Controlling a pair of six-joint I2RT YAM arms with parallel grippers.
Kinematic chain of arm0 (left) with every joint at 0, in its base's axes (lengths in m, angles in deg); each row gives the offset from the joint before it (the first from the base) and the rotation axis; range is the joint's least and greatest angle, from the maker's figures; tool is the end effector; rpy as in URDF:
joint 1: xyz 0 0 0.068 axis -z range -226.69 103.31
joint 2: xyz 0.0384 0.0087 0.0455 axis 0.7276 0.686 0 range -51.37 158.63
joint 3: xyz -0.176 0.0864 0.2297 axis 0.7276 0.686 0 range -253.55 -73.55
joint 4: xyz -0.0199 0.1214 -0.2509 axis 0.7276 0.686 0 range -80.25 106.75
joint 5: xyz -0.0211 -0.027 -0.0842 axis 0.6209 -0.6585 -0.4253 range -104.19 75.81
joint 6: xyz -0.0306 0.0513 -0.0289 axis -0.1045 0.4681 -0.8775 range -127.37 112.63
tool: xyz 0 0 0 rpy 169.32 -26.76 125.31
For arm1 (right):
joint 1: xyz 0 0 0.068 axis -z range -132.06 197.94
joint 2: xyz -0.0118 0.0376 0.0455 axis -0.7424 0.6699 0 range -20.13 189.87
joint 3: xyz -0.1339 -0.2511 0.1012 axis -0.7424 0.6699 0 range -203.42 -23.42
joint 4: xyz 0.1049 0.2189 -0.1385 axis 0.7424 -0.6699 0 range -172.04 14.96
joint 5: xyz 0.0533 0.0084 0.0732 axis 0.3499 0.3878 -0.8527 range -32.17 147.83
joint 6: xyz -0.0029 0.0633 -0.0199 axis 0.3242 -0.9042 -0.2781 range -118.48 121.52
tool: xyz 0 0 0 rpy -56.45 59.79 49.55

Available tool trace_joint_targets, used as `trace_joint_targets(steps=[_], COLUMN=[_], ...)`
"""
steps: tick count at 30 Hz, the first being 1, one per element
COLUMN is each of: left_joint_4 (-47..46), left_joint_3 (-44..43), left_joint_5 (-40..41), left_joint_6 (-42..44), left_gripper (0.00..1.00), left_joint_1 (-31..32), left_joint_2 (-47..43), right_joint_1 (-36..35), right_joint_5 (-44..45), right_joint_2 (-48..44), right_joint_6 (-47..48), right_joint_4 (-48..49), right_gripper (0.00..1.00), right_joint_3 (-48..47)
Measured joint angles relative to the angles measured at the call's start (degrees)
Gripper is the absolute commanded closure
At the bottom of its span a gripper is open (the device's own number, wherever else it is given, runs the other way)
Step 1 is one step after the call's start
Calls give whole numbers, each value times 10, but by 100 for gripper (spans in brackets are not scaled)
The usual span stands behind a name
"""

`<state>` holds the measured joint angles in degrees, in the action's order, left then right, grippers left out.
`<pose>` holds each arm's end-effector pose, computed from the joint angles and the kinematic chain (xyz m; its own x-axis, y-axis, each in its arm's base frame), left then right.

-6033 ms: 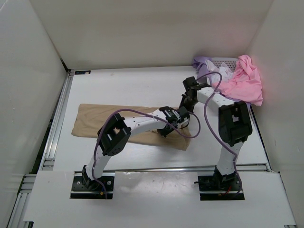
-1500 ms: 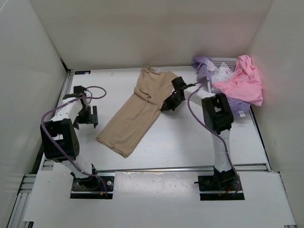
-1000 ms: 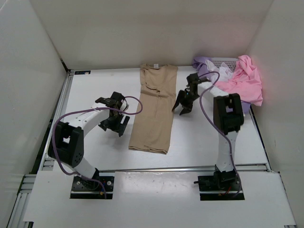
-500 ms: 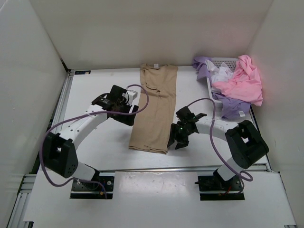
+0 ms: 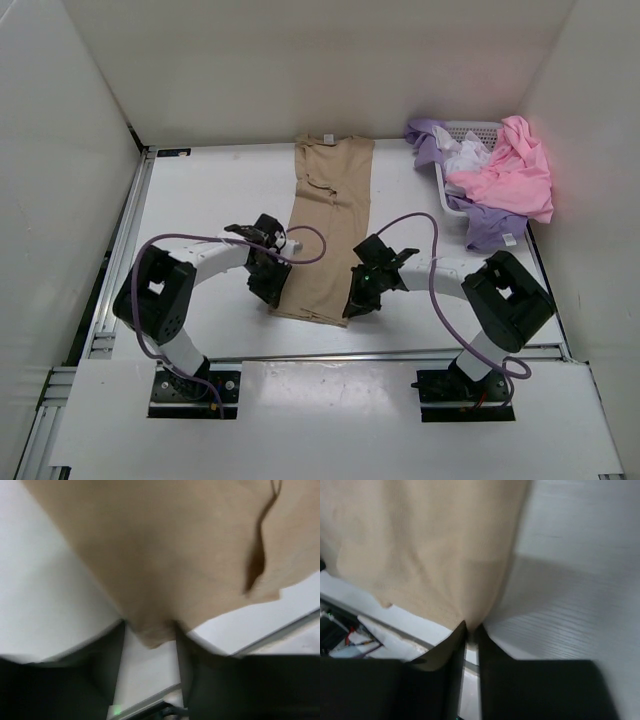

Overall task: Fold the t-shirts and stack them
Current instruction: Rotate the tshirt 90 degrees, then grab the bottom of the folded rectangular tshirt with both arms

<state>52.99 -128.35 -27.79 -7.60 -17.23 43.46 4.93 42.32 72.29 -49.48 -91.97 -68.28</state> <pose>0.2554 -0.1583 0.1583 -0.8668 0.4850 -0.1162 0.4985 0.8347 -0.2340 0.2161 0.2208 0.1403 -0.9916 0.0992 -0.0835 0.0463 0.8724 0.4866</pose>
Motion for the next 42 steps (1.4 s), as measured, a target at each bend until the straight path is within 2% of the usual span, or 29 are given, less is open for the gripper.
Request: trace_joint_targets(steps=[2,3,8,11,14,15,16,17,18,19,24,30,31,35,38,42], left_joint_4=[-7,-7,-14,-9,-11,-11,-10,-11,-11,-10,1,-24,-33,-62,-64,-83], left_joint_3=[14,20,58,62,62,62,62,62,62,62,60,29,34,105,164,245], left_joint_5=[-18,-28,-54,-73,-91,-95,-93,-90,-84,-80,-51,135,156,195,188,158], left_joint_6=[-2,-1,-1,-1,2,1,2,2,3,2,-1,0,0,0,2,2], left_gripper=[87,90,90,84,67,59,52,41,36,31,35,33,30,28,28,27], left_joint_1=[4,5,16,53,94,102,105,105,104,104,105,144,153,225,295,321], left_joint_2=[-1,-1,-45,-85,-123,-132,-139,-143,-146,-147,-146,-131,-141,-264,-369,-460], right_joint_1=[-1,-2,-6,-12,-14,-14,-14,-14,-14,-14,-16,-13,-12,6,16,17], right_joint_5=[0,0,2,6,8,8,8,3,3,4,8,12,13,12,19,30], right_joint_2=[1,-1,-19,-33,-58,-68,-73,-80,-87,-92,-98,-102,-104,-107,-114,-129], right_joint_6=[6,11,68,110,138,147,149,154,156,157,160,154,154,152,148,142], right_joint_4=[-5,-9,-47,-74,-100,-107,-115,-122,-124,-127,-132,-130,-131,-130,-130,-129], right_gripper=[98,98,100,98,79,60,51,45,40,40,40,40,40,40,40,40], right_joint_3=[0,0,5,10,28,35,38,40,40,41,41,45,46,50,54,61])
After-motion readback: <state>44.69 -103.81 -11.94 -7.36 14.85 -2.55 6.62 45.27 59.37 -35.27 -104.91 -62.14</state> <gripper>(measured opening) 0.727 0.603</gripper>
